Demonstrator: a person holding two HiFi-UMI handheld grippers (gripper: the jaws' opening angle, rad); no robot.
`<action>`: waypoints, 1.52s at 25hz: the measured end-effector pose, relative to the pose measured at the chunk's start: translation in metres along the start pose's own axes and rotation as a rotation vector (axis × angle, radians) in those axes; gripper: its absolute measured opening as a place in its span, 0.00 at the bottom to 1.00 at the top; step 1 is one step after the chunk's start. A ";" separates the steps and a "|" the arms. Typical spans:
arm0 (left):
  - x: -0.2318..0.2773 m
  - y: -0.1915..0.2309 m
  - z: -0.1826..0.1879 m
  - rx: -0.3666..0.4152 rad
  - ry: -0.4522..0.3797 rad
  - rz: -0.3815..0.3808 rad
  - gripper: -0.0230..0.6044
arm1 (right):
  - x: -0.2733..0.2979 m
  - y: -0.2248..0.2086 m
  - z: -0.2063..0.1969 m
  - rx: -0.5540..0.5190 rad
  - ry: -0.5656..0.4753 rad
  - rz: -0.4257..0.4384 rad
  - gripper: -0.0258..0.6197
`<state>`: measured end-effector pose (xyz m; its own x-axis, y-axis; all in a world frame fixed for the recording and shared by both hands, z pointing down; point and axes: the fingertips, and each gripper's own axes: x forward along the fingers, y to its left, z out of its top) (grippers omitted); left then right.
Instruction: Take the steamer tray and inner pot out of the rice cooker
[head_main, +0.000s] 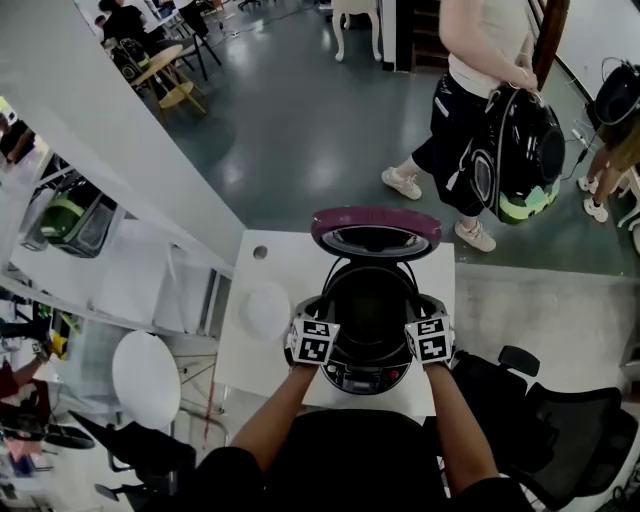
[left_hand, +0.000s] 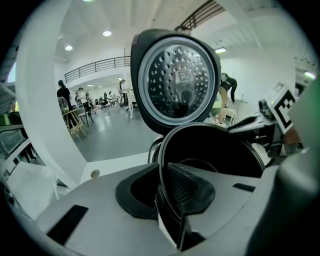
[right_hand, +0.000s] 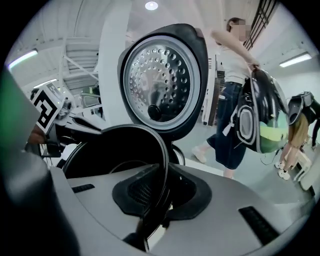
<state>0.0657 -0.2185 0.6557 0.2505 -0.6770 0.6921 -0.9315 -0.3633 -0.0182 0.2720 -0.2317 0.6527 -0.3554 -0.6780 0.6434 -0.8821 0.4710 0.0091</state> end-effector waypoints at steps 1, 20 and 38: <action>-0.002 0.000 0.001 -0.017 -0.008 0.001 0.11 | -0.002 0.000 0.003 0.011 -0.012 -0.002 0.10; -0.058 -0.003 0.028 -0.187 -0.187 -0.018 0.09 | -0.047 0.002 0.039 0.112 -0.152 0.007 0.08; -0.121 0.021 0.050 -0.276 -0.317 -0.029 0.08 | -0.090 0.035 0.098 0.037 -0.265 -0.004 0.08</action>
<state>0.0293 -0.1765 0.5353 0.3059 -0.8482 0.4324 -0.9479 -0.2290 0.2214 0.2431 -0.2096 0.5201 -0.4160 -0.8065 0.4202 -0.8927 0.4502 -0.0198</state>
